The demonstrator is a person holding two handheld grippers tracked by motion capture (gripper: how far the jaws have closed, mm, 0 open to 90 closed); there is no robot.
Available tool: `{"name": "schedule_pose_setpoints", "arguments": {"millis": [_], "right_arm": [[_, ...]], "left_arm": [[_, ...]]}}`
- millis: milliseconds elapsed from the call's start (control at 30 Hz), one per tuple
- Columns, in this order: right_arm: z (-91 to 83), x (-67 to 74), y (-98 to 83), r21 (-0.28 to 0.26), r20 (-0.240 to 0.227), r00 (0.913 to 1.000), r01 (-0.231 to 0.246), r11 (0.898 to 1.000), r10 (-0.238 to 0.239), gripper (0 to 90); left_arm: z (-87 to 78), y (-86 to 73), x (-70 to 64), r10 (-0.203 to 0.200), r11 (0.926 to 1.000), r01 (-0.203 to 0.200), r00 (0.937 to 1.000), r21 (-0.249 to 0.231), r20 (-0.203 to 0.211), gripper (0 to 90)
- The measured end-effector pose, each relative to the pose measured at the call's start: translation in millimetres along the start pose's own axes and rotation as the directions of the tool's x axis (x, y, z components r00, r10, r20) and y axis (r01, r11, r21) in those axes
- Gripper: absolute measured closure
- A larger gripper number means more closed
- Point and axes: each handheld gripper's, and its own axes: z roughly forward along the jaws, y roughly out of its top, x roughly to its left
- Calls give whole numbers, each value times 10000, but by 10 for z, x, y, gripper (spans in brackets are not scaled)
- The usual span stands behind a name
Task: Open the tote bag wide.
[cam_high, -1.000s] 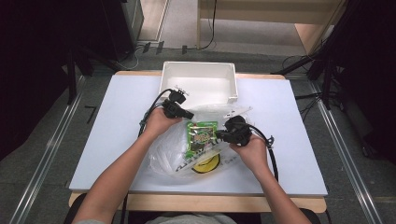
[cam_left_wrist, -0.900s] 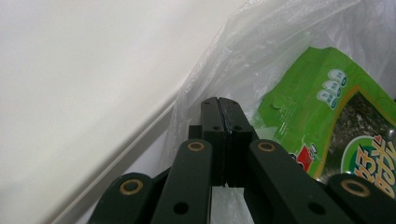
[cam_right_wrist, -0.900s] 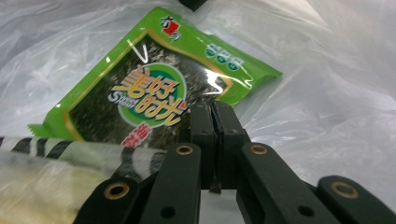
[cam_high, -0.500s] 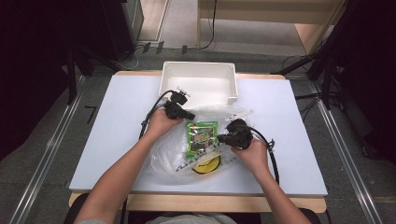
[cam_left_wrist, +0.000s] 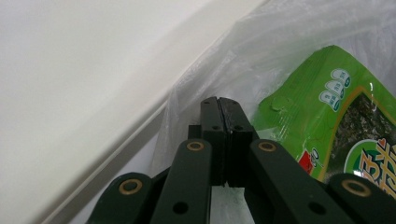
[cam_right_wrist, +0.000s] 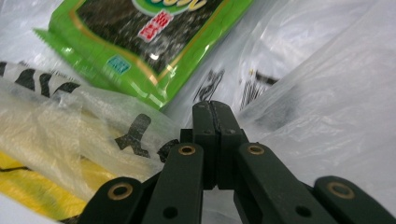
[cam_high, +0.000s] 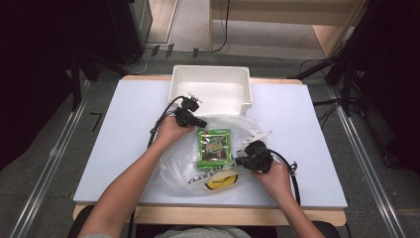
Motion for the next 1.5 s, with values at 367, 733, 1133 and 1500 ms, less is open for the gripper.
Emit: {"name": "schedule_pose_setpoints", "arguments": {"millis": [367, 733, 1133, 1500], "right_arm": [[-147, 23, -233, -40, 217, 9996, 166, 9999, -165, 900], [-252, 14, -365, -132, 233, 9997, -37, 9999, 40, 900], [-268, 148, -10, -970, 135, 9982, 593, 9935, -582, 900], [-96, 350, 38, -715, -812, 9930, 796, 9943, -854, 900]], "left_arm": [[-2, -1, 1, -75, 10000, 75, 10000, -7, -35, 900], [-6, 2, 7, -366, 9993, 366, 9993, 0, -79, 900], [1, 11, -3, -294, 9995, 294, 9996, 73, -44, 900], [1, 9, -12, -297, 9995, 297, 9995, 68, -60, 900]]}}
